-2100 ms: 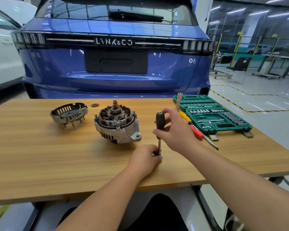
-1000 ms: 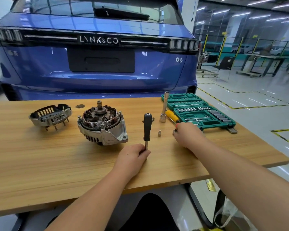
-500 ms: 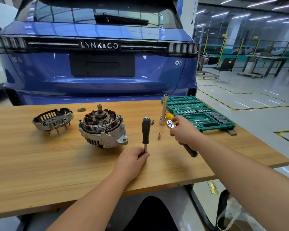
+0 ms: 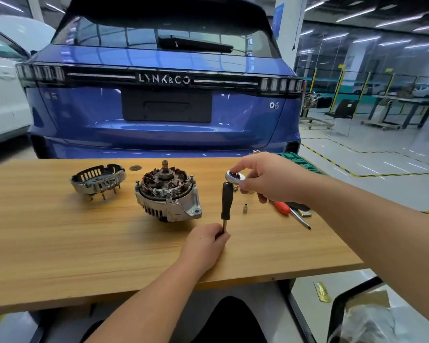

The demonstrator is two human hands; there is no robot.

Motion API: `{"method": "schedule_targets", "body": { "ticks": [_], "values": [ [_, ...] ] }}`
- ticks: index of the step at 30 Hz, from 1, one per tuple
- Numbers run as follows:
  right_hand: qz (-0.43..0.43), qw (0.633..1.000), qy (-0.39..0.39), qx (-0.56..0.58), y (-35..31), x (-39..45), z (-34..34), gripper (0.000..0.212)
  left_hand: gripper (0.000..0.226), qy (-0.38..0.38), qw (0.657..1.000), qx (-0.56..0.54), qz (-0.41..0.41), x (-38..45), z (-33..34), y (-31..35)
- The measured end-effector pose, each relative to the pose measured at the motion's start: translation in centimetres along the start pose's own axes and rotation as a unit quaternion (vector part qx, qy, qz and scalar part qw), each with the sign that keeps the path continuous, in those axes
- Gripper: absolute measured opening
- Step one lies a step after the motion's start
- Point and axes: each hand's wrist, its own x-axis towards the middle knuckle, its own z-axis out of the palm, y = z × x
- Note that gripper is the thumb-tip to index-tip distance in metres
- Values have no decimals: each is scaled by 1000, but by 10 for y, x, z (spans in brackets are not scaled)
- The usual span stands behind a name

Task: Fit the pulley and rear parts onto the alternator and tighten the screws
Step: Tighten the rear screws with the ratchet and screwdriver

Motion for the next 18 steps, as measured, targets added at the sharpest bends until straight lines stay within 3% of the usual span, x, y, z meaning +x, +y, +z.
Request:
{"method": "schedule_targets", "body": {
  "ticks": [18],
  "values": [
    [-45,989,-21,-137,2,14,-1,35,24,7,1000,10,21,3,3,-5]
  ]
}}
